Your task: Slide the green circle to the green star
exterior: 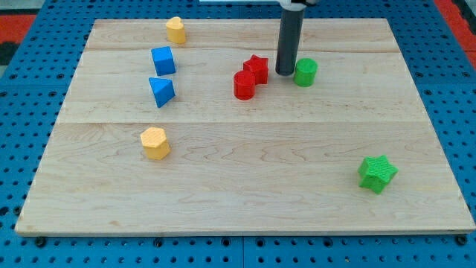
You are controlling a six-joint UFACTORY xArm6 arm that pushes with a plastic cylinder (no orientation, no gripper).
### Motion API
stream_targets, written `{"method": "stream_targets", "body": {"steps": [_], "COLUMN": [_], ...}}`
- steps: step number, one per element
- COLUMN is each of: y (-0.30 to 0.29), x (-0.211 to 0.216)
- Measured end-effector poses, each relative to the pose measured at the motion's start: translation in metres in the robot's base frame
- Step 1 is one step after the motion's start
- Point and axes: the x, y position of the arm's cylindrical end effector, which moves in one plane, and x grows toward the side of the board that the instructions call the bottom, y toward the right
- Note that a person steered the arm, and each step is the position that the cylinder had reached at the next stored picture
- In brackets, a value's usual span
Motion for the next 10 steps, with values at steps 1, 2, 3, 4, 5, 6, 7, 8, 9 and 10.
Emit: {"method": "stream_targets", "body": {"steps": [1,2,3,4,5,6,7,8,9,10], "y": [0.031,0.059,0.06,0.049,0.01,0.039,0.089,0.092,0.104,0.095], "x": [-0.019,0.047,0.083,0.06,0.069,0.125,0.147,0.12,0.123,0.14]}}
